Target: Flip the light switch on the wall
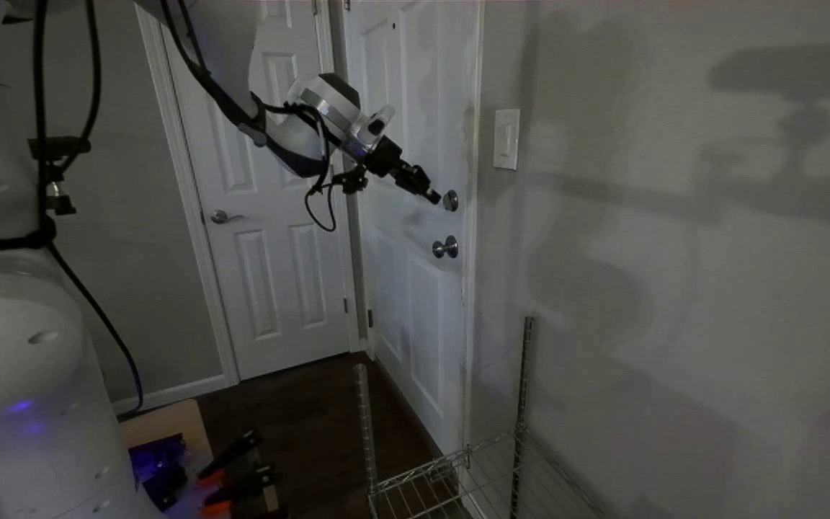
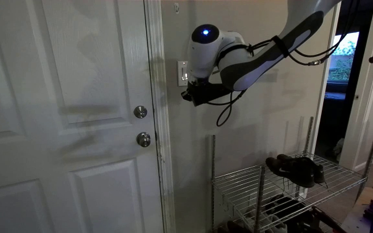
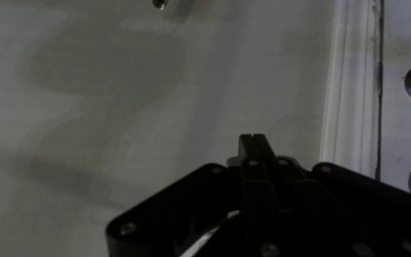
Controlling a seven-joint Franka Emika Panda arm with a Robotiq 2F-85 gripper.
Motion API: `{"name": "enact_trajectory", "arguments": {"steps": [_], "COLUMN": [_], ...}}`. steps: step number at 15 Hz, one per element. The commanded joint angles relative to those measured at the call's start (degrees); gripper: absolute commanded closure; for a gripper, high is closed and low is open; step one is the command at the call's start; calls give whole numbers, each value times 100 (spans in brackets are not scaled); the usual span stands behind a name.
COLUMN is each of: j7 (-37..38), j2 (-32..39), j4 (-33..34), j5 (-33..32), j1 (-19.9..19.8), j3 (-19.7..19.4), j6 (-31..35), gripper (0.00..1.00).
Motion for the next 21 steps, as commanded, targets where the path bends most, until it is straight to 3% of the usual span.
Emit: {"name": "enact_trajectory", "arguments": {"steps": [1, 5, 9, 21], "j7": [513, 1027, 1280, 1149], "j2": [203, 296, 361, 642], "j4": [315, 581, 765, 1484], "j5": [-803, -1604, -1910, -1792], "j1": [193, 347, 398, 248], "j3": [25, 54, 69, -95], "j6": [-621, -1227, -1656, -1305], "gripper": [96, 96, 95, 96]}}
